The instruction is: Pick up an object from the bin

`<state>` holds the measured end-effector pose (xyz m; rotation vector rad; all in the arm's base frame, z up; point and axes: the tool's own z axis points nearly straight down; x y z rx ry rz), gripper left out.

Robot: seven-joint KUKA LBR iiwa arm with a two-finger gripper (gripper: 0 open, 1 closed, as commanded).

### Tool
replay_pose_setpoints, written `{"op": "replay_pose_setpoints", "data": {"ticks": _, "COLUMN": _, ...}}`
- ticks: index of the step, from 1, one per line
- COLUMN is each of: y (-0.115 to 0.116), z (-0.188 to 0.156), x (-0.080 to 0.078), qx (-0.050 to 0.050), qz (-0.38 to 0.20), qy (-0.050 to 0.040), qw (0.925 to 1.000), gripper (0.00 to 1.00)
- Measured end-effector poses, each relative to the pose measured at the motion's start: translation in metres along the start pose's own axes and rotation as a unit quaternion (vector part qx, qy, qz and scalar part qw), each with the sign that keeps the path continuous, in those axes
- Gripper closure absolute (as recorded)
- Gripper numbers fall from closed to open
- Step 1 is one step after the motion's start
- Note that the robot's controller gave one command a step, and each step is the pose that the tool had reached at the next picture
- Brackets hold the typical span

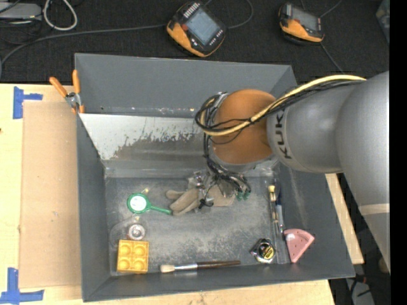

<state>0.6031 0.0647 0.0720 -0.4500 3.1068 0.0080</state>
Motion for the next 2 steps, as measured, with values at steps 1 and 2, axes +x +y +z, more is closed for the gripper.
{"op": "replay_pose_setpoints", "data": {"ticks": 1, "y": 0.0, "z": -0.013, "x": 0.001, "qx": 0.0, "qz": 0.001, "qy": 0.0016, "qw": 1.0, "gripper": 1.0}}
{"op": "replay_pose_setpoints", "data": {"ticks": 2, "y": 0.002, "z": -0.041, "x": 0.003, "qx": -0.001, "qz": 0.002, "qy": 0.005, "qw": 1.0, "gripper": 1.0}}
